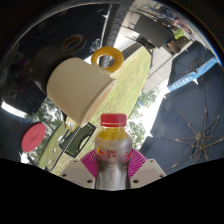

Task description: Pour water

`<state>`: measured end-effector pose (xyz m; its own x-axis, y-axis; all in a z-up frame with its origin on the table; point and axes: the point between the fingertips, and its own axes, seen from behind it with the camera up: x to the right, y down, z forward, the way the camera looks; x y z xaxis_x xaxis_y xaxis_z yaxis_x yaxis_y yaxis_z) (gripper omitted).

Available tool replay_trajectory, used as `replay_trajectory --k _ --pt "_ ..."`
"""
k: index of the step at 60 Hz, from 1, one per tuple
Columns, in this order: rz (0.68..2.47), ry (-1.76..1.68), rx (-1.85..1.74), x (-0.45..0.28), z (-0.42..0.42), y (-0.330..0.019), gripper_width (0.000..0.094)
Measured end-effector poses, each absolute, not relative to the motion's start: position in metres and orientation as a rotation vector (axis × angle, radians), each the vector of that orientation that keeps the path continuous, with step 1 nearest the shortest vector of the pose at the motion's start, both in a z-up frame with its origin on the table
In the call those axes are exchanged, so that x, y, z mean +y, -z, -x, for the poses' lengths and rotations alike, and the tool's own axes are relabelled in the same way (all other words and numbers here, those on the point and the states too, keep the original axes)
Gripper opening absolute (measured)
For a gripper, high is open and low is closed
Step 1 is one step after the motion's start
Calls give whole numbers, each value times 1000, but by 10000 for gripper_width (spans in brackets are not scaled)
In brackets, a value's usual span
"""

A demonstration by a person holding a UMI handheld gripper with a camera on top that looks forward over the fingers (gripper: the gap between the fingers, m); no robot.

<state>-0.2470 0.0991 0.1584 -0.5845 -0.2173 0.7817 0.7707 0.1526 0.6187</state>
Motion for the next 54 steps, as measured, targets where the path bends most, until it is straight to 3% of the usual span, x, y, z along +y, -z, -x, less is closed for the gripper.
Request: replay_trajectory --k 6,10,14,21,26,37,54 --pt "925 1192 -1249 96 228 -211 340" --pt "1152 849 -966 84 203 -225 339" --pt "1379 477 -629 100 185 -225 355" --pt "1556 -104 -169 73 170 -194 351" --pt "1611 -133 -142 62 162 -140 353" --pt "1687 -229 -192 79 186 -88 354" --pt "1707 -204 -274 58 186 -87 383"
